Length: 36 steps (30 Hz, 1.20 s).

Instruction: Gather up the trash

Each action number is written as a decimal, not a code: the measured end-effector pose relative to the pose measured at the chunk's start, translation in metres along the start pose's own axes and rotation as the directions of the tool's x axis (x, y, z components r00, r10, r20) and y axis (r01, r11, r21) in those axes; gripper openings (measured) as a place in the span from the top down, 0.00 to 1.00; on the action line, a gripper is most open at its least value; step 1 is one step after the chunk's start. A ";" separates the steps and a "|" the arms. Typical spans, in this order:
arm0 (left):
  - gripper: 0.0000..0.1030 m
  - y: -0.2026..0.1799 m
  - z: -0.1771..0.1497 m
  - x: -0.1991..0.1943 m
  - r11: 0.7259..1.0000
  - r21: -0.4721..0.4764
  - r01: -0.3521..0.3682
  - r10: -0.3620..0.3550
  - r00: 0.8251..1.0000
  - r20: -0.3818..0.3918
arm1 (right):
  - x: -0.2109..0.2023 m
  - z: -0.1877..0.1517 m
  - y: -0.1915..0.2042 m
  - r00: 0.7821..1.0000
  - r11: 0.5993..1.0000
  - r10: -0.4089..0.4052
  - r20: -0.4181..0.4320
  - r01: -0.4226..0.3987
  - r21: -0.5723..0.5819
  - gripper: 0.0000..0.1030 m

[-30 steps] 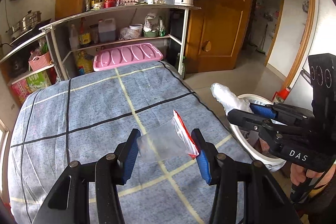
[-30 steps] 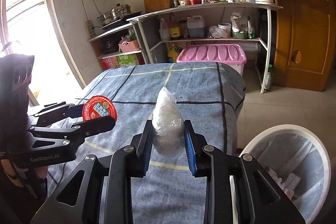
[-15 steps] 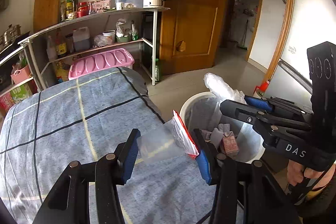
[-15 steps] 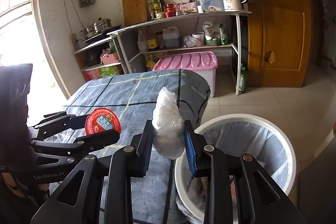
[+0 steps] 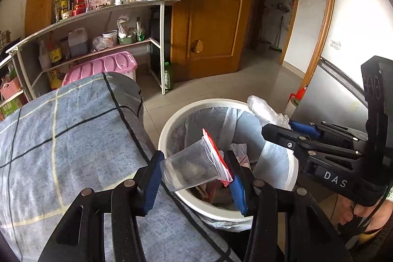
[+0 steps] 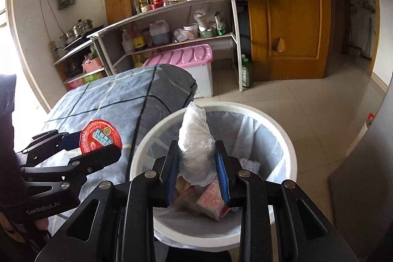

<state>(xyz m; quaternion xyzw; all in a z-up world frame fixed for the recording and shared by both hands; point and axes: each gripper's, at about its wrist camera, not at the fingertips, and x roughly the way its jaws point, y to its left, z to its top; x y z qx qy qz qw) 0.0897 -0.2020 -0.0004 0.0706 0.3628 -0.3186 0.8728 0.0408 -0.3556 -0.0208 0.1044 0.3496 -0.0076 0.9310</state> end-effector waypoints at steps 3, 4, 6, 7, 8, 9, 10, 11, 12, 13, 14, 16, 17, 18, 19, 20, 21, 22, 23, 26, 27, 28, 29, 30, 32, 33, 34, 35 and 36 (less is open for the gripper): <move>0.51 -0.008 -0.002 0.017 1.000 -0.013 -0.003 0.003 1.000 -0.024 | 0.010 -0.006 -0.013 0.999 1.000 -0.026 -0.026 0.026 0.010 0.71; 0.51 -0.011 -0.003 0.022 1.000 -0.010 -0.008 0.007 0.999 -0.031 | 0.013 -0.008 -0.017 0.999 0.999 -0.032 -0.036 0.032 0.012 0.71; 0.51 -0.015 -0.005 0.030 1.000 -0.007 -0.008 0.008 0.999 -0.038 | 0.018 -0.011 -0.024 0.998 0.999 -0.034 -0.054 0.035 0.023 0.71; 0.51 -0.016 -0.006 0.033 1.000 -0.013 -0.005 0.005 0.999 -0.045 | 0.021 -0.012 -0.028 0.997 0.999 -0.037 -0.062 0.039 0.029 0.71; 0.51 -0.017 -0.006 0.036 1.000 -0.016 -0.002 0.002 0.999 -0.052 | 0.024 -0.014 -0.031 0.997 0.998 -0.042 -0.068 0.044 0.036 0.71; 0.51 -0.017 -0.007 0.039 1.000 -0.021 -0.007 0.006 0.998 -0.057 | 0.026 -0.017 -0.034 0.996 0.998 -0.048 -0.073 0.051 0.039 0.71; 0.51 -0.017 -0.007 0.042 1.000 -0.022 -0.020 0.018 0.998 -0.060 | 0.028 -0.018 -0.036 0.996 0.998 -0.052 -0.078 0.056 0.043 0.71; 0.51 -0.019 -0.007 0.044 0.999 -0.017 -0.028 0.027 0.998 -0.063 | 0.030 -0.019 -0.039 0.995 0.997 -0.052 -0.082 0.056 0.045 0.71; 0.51 -0.018 -0.007 0.047 0.999 -0.018 -0.029 0.028 0.997 -0.067 | 0.031 -0.020 -0.040 0.995 0.997 -0.051 -0.089 0.055 0.046 0.71; 0.51 -0.018 -0.007 0.049 0.999 -0.026 -0.025 0.024 0.997 -0.073 | 0.034 -0.021 -0.041 0.994 0.998 -0.050 -0.098 0.054 0.043 0.71; 0.51 -0.018 -0.008 0.051 0.999 -0.029 -0.023 0.020 0.997 -0.077 | 0.036 -0.022 -0.041 0.993 0.998 -0.053 -0.105 0.057 0.039 0.71; 0.51 -0.017 -0.007 0.054 0.999 -0.037 -0.028 0.025 0.997 -0.080 | 0.039 -0.023 -0.040 0.991 0.997 -0.070 -0.113 0.073 0.028 0.71; 0.51 -0.016 -0.008 0.054 0.999 -0.039 -0.031 0.028 0.996 -0.080 | 0.041 -0.023 -0.040 0.991 0.997 -0.071 -0.116 0.074 0.026 0.71; 0.51 -0.016 -0.008 0.055 0.999 -0.042 -0.032 0.029 0.996 -0.080 | 0.042 -0.024 -0.040 0.990 0.997 -0.070 -0.120 0.074 0.026 0.71; 0.51 -0.016 -0.008 0.056 0.998 -0.043 -0.035 0.031 0.996 -0.082 | 0.042 -0.024 -0.040 0.990 0.997 -0.075 -0.122 0.079 0.026 0.71; 0.51 -0.015 -0.007 0.056 0.998 -0.042 -0.037 0.033 0.996 -0.083 | 0.042 -0.025 -0.040 0.989 0.996 -0.084 -0.125 0.088 0.024 0.71; 0.51 -0.015 -0.007 0.056 0.998 -0.042 -0.037 0.034 0.996 -0.082 | 0.043 -0.025 -0.040 0.988 0.995 -0.090 -0.124 0.094 0.024 0.70; 0.51 -0.015 -0.008 0.056 0.998 -0.046 -0.037 0.034 0.996 -0.082 | 0.042 -0.025 -0.040 0.988 0.995 -0.089 -0.123 0.093 0.028 0.68; 0.51 -0.015 -0.008 0.056 0.998 -0.048 -0.036 0.032 0.996 -0.083 | 0.042 -0.026 -0.040 0.989 0.995 -0.085 -0.123 0.090 0.033 0.64; 0.51 -0.016 -0.008 0.054 0.998 -0.044 -0.042 0.038 0.996 -0.080 | 0.041 -0.025 -0.039 0.990 0.995 -0.089 -0.113 0.094 0.040 0.48; 0.51 -0.016 -0.008 0.053 0.998 -0.041 -0.044 0.041 0.996 -0.077 | 0.040 -0.025 -0.039 0.989 0.995 -0.091 -0.113 0.096 0.042 0.48; 0.51 -0.016 -0.008 0.052 0.998 -0.043 -0.046 0.043 0.996 -0.074 | 0.039 -0.025 -0.040 0.989 0.994 -0.094 -0.110 0.099 0.046 0.48; 0.51 -0.017 -0.008 0.051 0.998 -0.041 -0.047 0.044 0.997 -0.070 | 0.037 -0.024 -0.039 0.990 0.994 -0.096 -0.107 0.102 0.048 0.48; 0.51 -0.017 -0.008 0.049 0.998 -0.039 -0.047 0.044 0.997 -0.066 | 0.035 -0.024 -0.039 0.990 0.994 -0.096 -0.104 0.101 0.049 0.48; 0.51 -0.018 -0.008 0.045 0.998 -0.036 -0.060 0.058 0.997 -0.057 | 0.030 -0.024 -0.037 0.991 0.993 -0.098 -0.094 0.103 0.053 0.48; 0.51 -0.019 -0.008 0.043 0.997 -0.032 -0.069 0.067 0.996 -0.053 | 0.027 -0.025 -0.036 0.991 0.993 -0.099 -0.088 0.104 0.054 0.48; 0.51 -0.020 -0.008 0.041 0.996 -0.029 -0.084 0.082 0.996 -0.046 | 0.023 -0.025 -0.034 0.992 0.993 -0.099 -0.080 0.103 0.056 0.48; 0.51 -0.021 -0.008 0.038 0.995 -0.025 -0.096 0.095 0.995 -0.037 | 0.019 -0.025 -0.032 0.992 0.993 -0.102 -0.073 0.106 0.058 0.48; 0.51 -0.021 -0.009 0.035 0.994 -0.019 -0.110 0.109 0.994 -0.026 | 0.015 -0.025 -0.029 0.992 0.992 -0.106 -0.062 0.110 0.059 0.48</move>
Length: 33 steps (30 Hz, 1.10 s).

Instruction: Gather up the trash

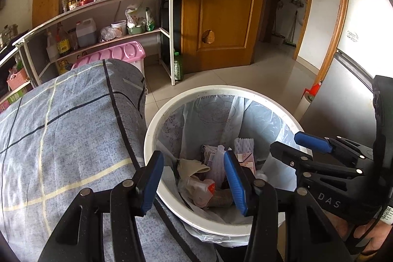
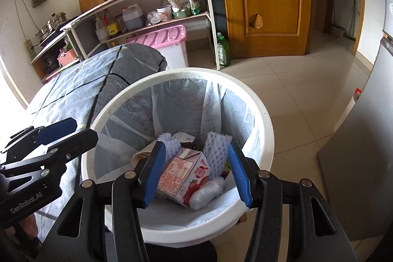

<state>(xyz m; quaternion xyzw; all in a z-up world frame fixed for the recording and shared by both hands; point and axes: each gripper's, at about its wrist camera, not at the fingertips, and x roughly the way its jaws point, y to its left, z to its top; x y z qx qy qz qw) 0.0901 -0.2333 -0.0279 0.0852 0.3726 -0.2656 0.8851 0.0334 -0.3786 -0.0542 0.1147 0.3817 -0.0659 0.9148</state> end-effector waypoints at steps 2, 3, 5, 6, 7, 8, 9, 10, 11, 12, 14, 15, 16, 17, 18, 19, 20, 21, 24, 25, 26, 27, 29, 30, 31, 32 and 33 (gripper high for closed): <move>0.51 0.000 -0.001 -0.007 1.000 0.000 -0.025 0.025 1.000 0.018 | -0.011 -0.002 0.005 0.999 1.000 -0.008 0.034 0.008 -0.003 0.48; 0.51 0.001 -0.002 -0.011 1.000 -0.002 -0.029 0.029 0.999 0.030 | -0.016 -0.003 0.007 0.999 1.000 -0.016 0.048 0.016 0.000 0.48; 0.51 0.003 -0.004 -0.020 0.999 -0.020 -0.037 0.038 0.998 0.050 | -0.025 -0.006 0.010 0.997 1.000 -0.030 0.072 0.029 0.012 0.48; 0.51 0.003 -0.005 -0.025 0.999 -0.025 -0.044 0.045 0.997 0.063 | -0.029 -0.008 0.012 0.996 0.999 -0.035 0.081 0.034 0.017 0.48; 0.51 0.003 -0.006 -0.029 0.998 -0.031 -0.049 0.051 0.996 0.075 | -0.033 -0.010 0.013 0.996 0.999 -0.037 0.086 0.035 0.020 0.48; 0.51 0.004 -0.008 -0.034 0.998 -0.036 -0.055 0.058 0.995 0.084 | -0.037 -0.012 0.015 0.995 0.999 -0.041 0.093 0.039 0.025 0.48; 0.51 0.005 -0.009 -0.038 0.997 -0.044 -0.064 0.068 0.994 0.091 | -0.041 -0.014 0.016 0.994 0.999 -0.043 0.102 0.040 0.026 0.48; 0.51 0.005 -0.010 -0.042 0.996 -0.050 -0.075 0.079 0.993 0.093 | -0.045 -0.017 0.018 0.993 0.999 -0.045 0.112 0.043 0.024 0.48; 0.51 0.005 -0.012 -0.046 0.995 -0.053 -0.087 0.092 0.991 0.097 | -0.048 -0.019 0.020 0.992 0.998 -0.053 0.117 0.050 0.025 0.48; 0.51 0.004 -0.013 -0.050 0.993 -0.054 -0.101 0.106 0.989 0.105 | -0.053 -0.021 0.021 0.991 0.998 -0.056 0.124 0.053 0.029 0.48; 0.51 0.004 -0.018 -0.059 0.989 -0.057 -0.137 0.143 0.982 0.121 | -0.059 -0.027 0.024 0.989 0.998 -0.056 0.139 0.052 0.034 0.48; 0.51 0.003 -0.022 -0.064 0.987 -0.054 -0.149 0.155 0.979 0.131 | -0.062 -0.029 0.025 0.987 0.998 -0.062 0.145 0.058 0.033 0.48; 0.51 0.003 -0.024 -0.067 0.988 -0.055 -0.147 0.153 0.978 0.138 | -0.065 -0.030 0.027 0.986 0.998 -0.066 0.150 0.062 0.033 0.48; 0.50 0.004 -0.026 -0.070 0.989 -0.059 -0.137 0.144 0.980 0.140 | -0.067 -0.032 0.029 0.985 0.997 -0.070 0.156 0.066 0.032 0.48; 0.50 0.005 -0.028 -0.073 0.991 -0.064 -0.120 0.128 0.982 0.139 | -0.069 -0.034 0.031 0.984 0.997 -0.075 0.162 0.071 0.031 0.48; 0.50 0.006 -0.029 -0.075 0.991 -0.074 -0.114 0.123 0.983 0.140 | -0.071 -0.036 0.032 0.983 0.997 -0.078 0.166 0.074 0.031 0.48; 0.50 0.007 -0.031 -0.078 0.989 -0.082 -0.121 0.132 0.980 0.146 | -0.073 -0.037 0.034 0.982 0.996 -0.083 0.169 0.079 0.029 0.48; 0.50 0.007 -0.032 -0.081 0.988 -0.078 -0.132 0.143 0.978 0.154 | -0.075 -0.038 0.036 0.980 0.996 -0.092 0.174 0.089 0.022 0.48; 0.50 0.008 -0.035 -0.086 0.986 -0.080 -0.144 0.155 0.974 0.162 | -0.080 -0.041 0.042 0.976 0.994 -0.105 0.189 0.106 0.003 0.48; 0.50 0.009 -0.036 -0.087 0.986 -0.085 -0.143 0.156 0.974 0.166 | -0.081 -0.041 0.043 0.977 0.995 -0.097 0.189 0.098 0.005 0.48; 0.50 0.009 -0.037 -0.089 0.985 -0.092 -0.144 0.158 0.973 0.170 | -0.082 -0.042 0.044 0.977 0.996 -0.093 0.191 0.094 0.006 0.48; 0.50 0.010 -0.037 -0.090 0.985 -0.093 -0.143 0.158 0.972 0.176 | -0.082 -0.042 0.045 0.977 0.995 -0.095 0.191 0.096 0.004 0.48; 0.50 0.011 -0.038 -0.091 0.985 -0.096 -0.147 0.162 0.972 0.173 | -0.083 -0.043 0.046 0.977 0.995 -0.094 0.192 0.095 0.003 0.48; 0.50 0.011 -0.039 -0.091 0.985 -0.095 -0.147 0.161 0.972 0.171 | -0.083 -0.044 0.046 0.977 0.996 -0.092 0.193 0.093 0.005 0.48; 0.50 0.011 -0.039 -0.091 0.985 -0.094 -0.147 0.162 0.972 0.169 | -0.083 -0.044 0.046 0.977 0.996 -0.090 0.194 0.091 0.006 0.48; 0.50 0.011 -0.040 -0.091 0.984 -0.095 -0.150 0.164 0.973 0.164 | -0.084 -0.044 0.046 0.976 0.996 -0.091 0.196 0.091 0.009 0.48; 0.50 0.011 -0.040 -0.092 0.984 -0.095 -0.150 0.164 0.973 0.164 | -0.084 -0.044 0.047 0.976 0.996 -0.092 0.198 0.092 0.011 0.48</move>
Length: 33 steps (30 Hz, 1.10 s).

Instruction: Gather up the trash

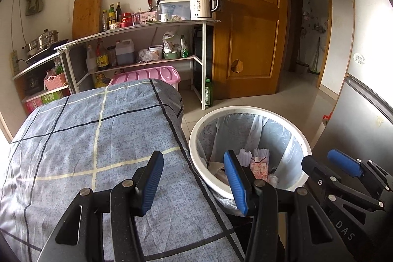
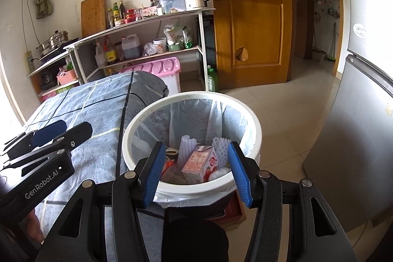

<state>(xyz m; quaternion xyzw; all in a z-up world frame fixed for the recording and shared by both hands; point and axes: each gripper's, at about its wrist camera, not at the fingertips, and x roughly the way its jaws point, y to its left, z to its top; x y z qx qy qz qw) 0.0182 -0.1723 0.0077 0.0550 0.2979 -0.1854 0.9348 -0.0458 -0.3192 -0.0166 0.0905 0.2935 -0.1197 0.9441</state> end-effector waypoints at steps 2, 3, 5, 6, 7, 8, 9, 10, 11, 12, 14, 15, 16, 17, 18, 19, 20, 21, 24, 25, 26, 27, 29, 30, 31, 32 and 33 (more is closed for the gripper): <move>0.50 0.000 0.000 -0.001 1.000 -0.001 -0.002 0.002 1.000 0.002 | 0.000 0.000 0.001 1.000 1.000 0.001 0.002 -0.001 -0.002 0.48; 0.50 0.001 0.000 -0.001 1.000 -0.003 -0.003 0.003 1.000 0.005 | -0.001 0.001 0.001 1.000 1.000 0.000 0.002 0.000 -0.001 0.48; 0.50 0.001 0.001 -0.002 1.000 -0.004 -0.002 0.002 1.000 0.008 | -0.002 0.000 0.002 1.000 1.000 0.003 0.000 -0.003 -0.001 0.48; 0.50 0.002 0.000 -0.003 1.000 -0.006 -0.002 0.002 1.000 0.008 | -0.002 0.000 0.002 1.000 1.000 0.004 0.002 -0.004 -0.001 0.48; 0.50 0.002 0.000 -0.003 1.000 -0.006 -0.001 0.001 1.000 0.009 | -0.003 0.000 0.002 1.000 1.000 0.003 0.004 -0.003 -0.001 0.48; 0.50 0.002 0.000 -0.003 1.000 -0.007 -0.001 0.001 1.000 0.008 | -0.003 0.000 0.003 1.000 1.000 0.002 0.004 -0.002 -0.003 0.48; 0.50 0.003 0.000 -0.003 1.000 -0.008 -0.001 0.001 1.000 0.006 | -0.003 0.000 0.002 1.000 1.000 0.004 0.004 -0.004 -0.003 0.48; 0.50 0.003 0.000 -0.003 1.000 -0.007 0.001 -0.001 1.000 0.006 | -0.003 0.000 0.002 1.000 1.000 0.004 0.004 -0.004 -0.003 0.48; 0.50 0.002 0.000 -0.004 1.000 -0.007 0.000 0.000 1.000 0.007 | -0.003 0.000 0.003 1.000 1.000 0.004 0.003 -0.004 -0.003 0.48; 0.50 0.003 0.000 -0.004 1.000 -0.007 0.000 0.000 1.000 0.006 | -0.003 0.000 0.003 1.000 1.000 0.004 0.003 -0.004 -0.004 0.48; 0.50 0.002 0.000 -0.005 1.000 -0.006 0.004 -0.004 1.000 0.007 | -0.004 -0.001 0.003 1.000 1.000 0.004 0.003 -0.004 -0.004 0.48; 0.50 0.002 0.000 -0.005 1.000 -0.005 0.003 -0.003 1.000 0.007 | -0.004 -0.001 0.003 1.000 1.000 0.005 0.003 -0.005 -0.004 0.48; 0.50 0.002 0.000 -0.005 1.000 -0.005 0.002 -0.002 1.000 0.006 | -0.004 -0.001 0.003 1.000 1.000 0.005 0.003 -0.005 -0.004 0.48; 0.50 0.002 0.000 -0.006 1.000 -0.006 0.003 -0.003 1.000 0.007 | -0.005 -0.001 0.003 1.000 1.000 0.005 0.003 -0.005 -0.004 0.48; 0.50 0.002 0.000 -0.006 1.000 -0.007 0.003 -0.003 1.000 0.006 | -0.005 -0.001 0.003 1.000 1.000 0.005 0.003 -0.005 -0.004 0.48; 0.50 0.002 0.000 -0.006 1.000 -0.008 0.001 -0.001 1.000 0.004 | -0.005 -0.002 0.003 1.000 1.000 0.005 0.001 -0.005 -0.004 0.48; 0.50 0.001 0.000 -0.006 1.000 -0.008 0.001 -0.001 1.000 0.004 | -0.005 -0.002 0.003 1.000 1.000 0.006 0.001 -0.006 -0.003 0.48; 0.50 0.000 0.000 -0.007 1.000 -0.007 0.001 -0.001 1.000 0.005 | -0.005 -0.002 0.003 1.000 1.000 0.007 -0.001 -0.007 -0.002 0.48; 0.50 0.000 0.000 -0.008 1.000 -0.007 0.001 -0.001 1.000 0.006 | -0.005 -0.002 0.003 1.000 1.000 0.006 -0.002 -0.006 -0.002 0.48; 0.50 0.000 0.001 -0.007 1.000 -0.007 0.000 0.000 1.000 0.005 | -0.006 -0.002 0.003 1.000 1.000 0.006 -0.001 -0.006 -0.002 0.48; 0.50 0.000 0.001 -0.007 1.000 -0.008 -0.001 0.001 1.000 0.005 | -0.006 -0.002 0.003 1.000 1.000 0.006 -0.001 -0.006 -0.002 0.48; 0.50 0.000 0.001 -0.008 1.000 -0.008 0.000 0.000 1.000 0.006 | -0.006 -0.002 0.003 1.000 1.000 0.005 -0.001 -0.005 -0.002 0.48; 0.50 0.000 0.000 -0.008 1.000 -0.008 0.000 0.000 1.000 0.004 | -0.006 -0.002 0.003 1.000 1.000 0.005 -0.003 -0.005 -0.001 0.48; 0.50 0.000 0.000 -0.008 1.000 -0.007 -0.001 0.001 1.000 0.004 | -0.006 -0.002 0.003 1.000 1.000 0.007 -0.004 -0.007 -0.002 0.48; 0.50 0.000 0.000 -0.008 1.000 -0.007 0.000 0.000 1.000 0.005 | -0.006 -0.002 0.003 1.000 1.000 0.007 -0.004 -0.007 -0.002 0.48; 0.50 0.000 0.000 -0.008 1.000 -0.007 0.000 0.000 1.000 0.005 | -0.007 -0.003 0.003 1.000 1.000 0.007 -0.005 -0.007 -0.001 0.48; 0.50 0.000 0.000 -0.008 1.000 -0.008 -0.001 0.001 1.000 0.005 | -0.007 -0.003 0.004 1.000 1.000 0.008 -0.005 -0.008 -0.002 0.48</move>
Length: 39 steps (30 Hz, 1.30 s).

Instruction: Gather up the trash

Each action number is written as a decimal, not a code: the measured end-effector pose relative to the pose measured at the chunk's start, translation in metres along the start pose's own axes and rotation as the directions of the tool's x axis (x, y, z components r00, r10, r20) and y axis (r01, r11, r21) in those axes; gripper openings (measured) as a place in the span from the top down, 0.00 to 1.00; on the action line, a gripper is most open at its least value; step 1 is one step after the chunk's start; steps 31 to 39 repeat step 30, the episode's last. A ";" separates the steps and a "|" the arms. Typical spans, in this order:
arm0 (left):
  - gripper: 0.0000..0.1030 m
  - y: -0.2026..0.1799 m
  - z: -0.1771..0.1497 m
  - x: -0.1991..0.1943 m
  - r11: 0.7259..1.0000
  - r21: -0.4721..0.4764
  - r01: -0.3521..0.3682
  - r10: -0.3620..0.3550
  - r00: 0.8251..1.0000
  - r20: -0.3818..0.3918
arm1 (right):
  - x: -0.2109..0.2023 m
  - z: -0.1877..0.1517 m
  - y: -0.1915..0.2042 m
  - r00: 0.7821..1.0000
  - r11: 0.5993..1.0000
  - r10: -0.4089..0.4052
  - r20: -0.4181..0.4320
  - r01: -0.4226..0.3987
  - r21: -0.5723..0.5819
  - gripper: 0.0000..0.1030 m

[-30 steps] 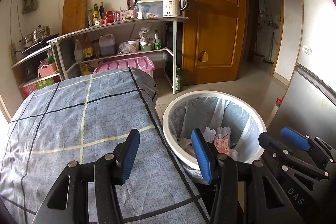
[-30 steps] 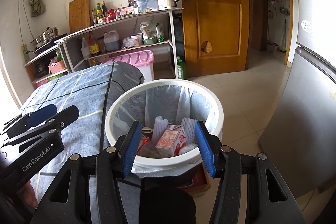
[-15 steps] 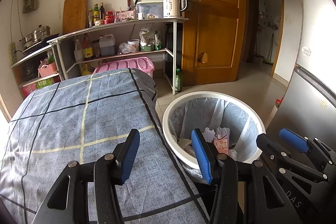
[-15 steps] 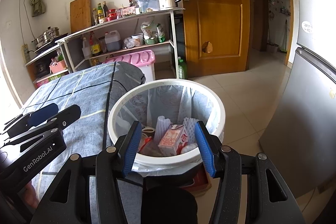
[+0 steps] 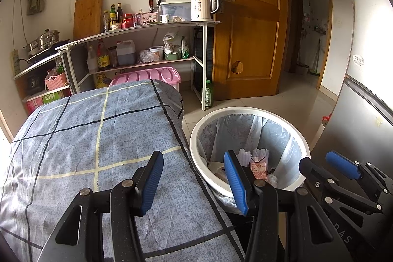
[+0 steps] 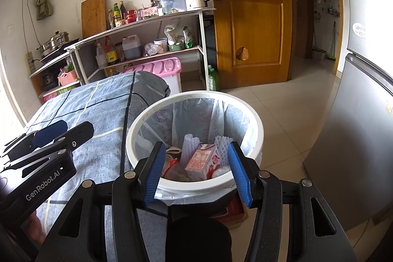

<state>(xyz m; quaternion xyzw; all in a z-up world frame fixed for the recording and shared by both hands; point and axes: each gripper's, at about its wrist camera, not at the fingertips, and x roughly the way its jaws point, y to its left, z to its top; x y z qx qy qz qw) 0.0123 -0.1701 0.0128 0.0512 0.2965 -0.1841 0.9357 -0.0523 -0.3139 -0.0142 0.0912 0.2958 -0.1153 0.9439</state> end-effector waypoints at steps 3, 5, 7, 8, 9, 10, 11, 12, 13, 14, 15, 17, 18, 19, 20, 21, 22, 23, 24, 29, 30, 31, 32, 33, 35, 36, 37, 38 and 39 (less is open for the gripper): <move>0.50 0.000 0.000 0.000 1.000 -0.002 0.000 0.000 1.000 0.001 | 0.000 0.000 0.001 1.000 1.000 0.000 0.000 0.000 -0.001 0.48; 0.50 0.000 0.000 -0.001 1.000 -0.002 -0.001 0.001 1.000 0.001 | -0.001 0.000 0.001 1.000 1.000 -0.001 -0.001 0.001 -0.001 0.48; 0.50 0.000 0.000 -0.001 1.000 -0.002 0.000 0.000 1.000 0.001 | -0.001 0.000 0.001 1.000 1.000 0.000 -0.001 0.000 0.001 0.48; 0.50 0.001 0.000 -0.001 1.000 -0.002 -0.001 0.001 1.000 0.000 | 0.000 0.000 0.001 1.000 1.000 0.000 -0.001 0.000 0.000 0.48; 0.50 0.000 0.000 -0.002 1.000 -0.003 -0.001 0.001 1.000 0.000 | 0.000 0.000 0.001 1.000 1.000 0.000 -0.002 0.000 -0.001 0.48; 0.50 0.001 0.000 -0.001 1.000 -0.002 0.000 0.000 1.000 0.001 | -0.001 0.000 0.001 1.000 1.000 0.000 -0.002 0.000 -0.001 0.48; 0.50 0.001 0.000 -0.001 1.000 -0.002 0.000 0.000 1.000 0.000 | 0.000 0.000 0.001 1.000 1.000 0.000 -0.001 0.000 -0.001 0.48; 0.50 0.000 0.000 -0.002 1.000 -0.002 0.000 0.000 1.000 -0.001 | 0.000 0.000 0.001 1.000 1.000 0.000 -0.001 0.000 -0.001 0.48; 0.50 0.001 -0.001 -0.002 1.000 -0.002 0.000 0.000 1.000 -0.001 | -0.001 0.000 0.001 1.000 1.000 0.000 -0.001 0.000 -0.002 0.48; 0.50 0.001 -0.001 -0.002 1.000 -0.001 0.001 -0.001 1.000 -0.002 | 0.000 0.000 0.001 1.000 1.000 0.000 -0.001 0.000 -0.001 0.48; 0.50 0.002 -0.001 -0.001 1.000 -0.002 0.001 -0.001 1.000 -0.003 | 0.000 0.000 0.001 1.000 1.000 0.000 -0.001 0.000 -0.001 0.48; 0.50 0.002 -0.001 -0.002 1.000 -0.002 0.001 -0.001 1.000 -0.002 | 0.000 0.000 0.001 1.000 1.000 0.001 -0.001 -0.001 -0.001 0.48; 0.50 0.003 -0.001 -0.002 1.000 -0.002 0.003 -0.003 1.000 -0.004 | 0.000 0.000 0.001 1.000 1.000 0.001 -0.002 -0.001 -0.001 0.48; 0.50 0.003 -0.001 -0.002 1.000 -0.002 0.001 -0.001 1.000 -0.005 | -0.001 -0.001 0.002 1.000 1.000 0.001 -0.003 -0.001 -0.001 0.48; 0.50 0.003 -0.001 -0.002 1.000 -0.002 0.001 -0.001 1.000 -0.004 | 0.000 0.000 0.001 1.000 1.000 0.000 -0.004 0.000 -0.002 0.48; 0.50 0.003 -0.001 -0.002 1.000 -0.003 0.002 -0.002 1.000 -0.005 | 0.001 0.000 0.001 1.000 1.000 0.001 -0.004 -0.001 -0.002 0.48; 0.50 0.003 -0.001 -0.002 1.000 -0.004 0.002 -0.002 1.000 -0.005 | 0.000 0.000 0.002 1.000 1.000 0.002 -0.004 -0.002 -0.001 0.48; 0.50 0.003 -0.001 -0.002 1.000 -0.004 0.004 -0.004 1.000 -0.004 | 0.001 0.000 0.002 1.000 1.000 0.001 -0.005 -0.001 -0.001 0.48; 0.50 0.003 -0.001 -0.002 1.000 -0.003 0.007 -0.007 1.000 -0.004 | 0.001 0.000 0.001 1.000 1.000 0.000 -0.005 0.000 -0.002 0.48; 0.50 0.004 -0.002 0.000 1.000 -0.002 0.018 -0.018 1.000 -0.009 | 0.000 -0.001 0.002 1.000 1.000 0.001 -0.006 -0.001 -0.001 0.48; 0.50 0.004 -0.002 0.000 1.000 0.000 0.017 -0.017 1.000 -0.009 | 0.000 -0.001 0.002 1.000 1.000 0.001 -0.006 -0.001 -0.001 0.48; 0.50 0.004 -0.002 0.000 1.000 0.000 0.017 -0.017 1.000 -0.009 | 0.000 -0.001 0.002 1.000 1.000 0.001 -0.006 -0.001 -0.001 0.48; 0.50 0.004 -0.002 0.000 1.000 0.000 0.017 -0.017 1.000 -0.009 | 0.000 -0.001 0.002 1.000 1.000 0.001 -0.006 -0.001 -0.001 0.48; 0.50 0.004 -0.002 0.000 1.000 0.000 0.017 -0.017 1.000 -0.009 | 0.000 -0.001 0.002 1.000 1.000 0.001 -0.006 -0.001 -0.001 0.48; 0.50 0.004 -0.002 0.000 1.000 0.000 0.017 -0.017 1.000 -0.009 | 0.000 -0.001 0.002 1.000 1.000 0.001 -0.006 -0.001 -0.001 0.48; 0.50 0.004 -0.002 0.000 1.000 0.000 0.017 -0.017 1.000 -0.009 | 0.000 -0.001 0.002 1.000 1.000 0.001 -0.006 -0.001 -0.001 0.48; 0.50 0.004 -0.002 0.000 1.000 0.000 0.017 -0.017 1.000 -0.009 | 0.000 -0.001 0.002 1.000 1.000 0.001 -0.006 -0.001 -0.001 0.48; 0.50 0.004 -0.002 0.000 1.000 0.000 0.017 -0.017 1.000 -0.009 | 0.000 -0.001 0.002 1.000 1.000 0.001 -0.006 -0.001 -0.001 0.48; 0.50 0.004 -0.002 0.000 1.000 0.000 0.017 -0.017 1.000 -0.009 | 0.000 -0.001 0.002 1.000 1.000 0.001 -0.006 -0.001 -0.001 0.48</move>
